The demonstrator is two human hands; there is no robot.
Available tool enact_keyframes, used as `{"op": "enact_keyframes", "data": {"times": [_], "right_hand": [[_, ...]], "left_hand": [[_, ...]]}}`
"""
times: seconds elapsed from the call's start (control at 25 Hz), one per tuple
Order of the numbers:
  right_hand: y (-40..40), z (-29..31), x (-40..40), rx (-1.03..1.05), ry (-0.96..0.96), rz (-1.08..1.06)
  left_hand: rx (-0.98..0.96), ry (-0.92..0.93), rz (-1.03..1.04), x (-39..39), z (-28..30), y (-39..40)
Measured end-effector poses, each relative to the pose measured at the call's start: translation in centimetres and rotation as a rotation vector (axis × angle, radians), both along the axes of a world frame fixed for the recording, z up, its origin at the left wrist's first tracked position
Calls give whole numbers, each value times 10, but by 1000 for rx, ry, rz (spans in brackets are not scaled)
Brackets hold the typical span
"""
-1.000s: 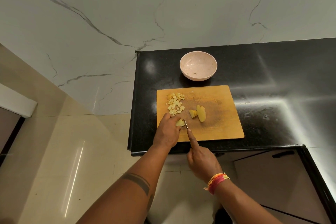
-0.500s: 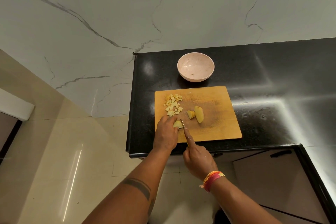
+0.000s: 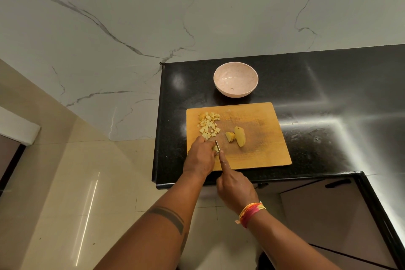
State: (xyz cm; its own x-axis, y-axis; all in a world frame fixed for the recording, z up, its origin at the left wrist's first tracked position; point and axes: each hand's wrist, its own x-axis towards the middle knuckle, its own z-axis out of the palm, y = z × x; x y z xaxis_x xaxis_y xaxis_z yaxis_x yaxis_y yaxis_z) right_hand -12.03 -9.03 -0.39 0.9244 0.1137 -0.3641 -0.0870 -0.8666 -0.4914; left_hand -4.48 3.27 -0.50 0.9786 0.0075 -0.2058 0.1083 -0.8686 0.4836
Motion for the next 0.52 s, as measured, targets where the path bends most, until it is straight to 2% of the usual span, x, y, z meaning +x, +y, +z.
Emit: {"op": "enact_keyframes", "data": {"times": [0.36, 0.52], "right_hand": [[-2, -2, -23, -101, 25, 56], [-10, -4, -44, -61, 42, 31]], "left_hand": [[8, -16, 37, 1, 1, -2], [-11, -18, 43, -1, -1, -1]]}}
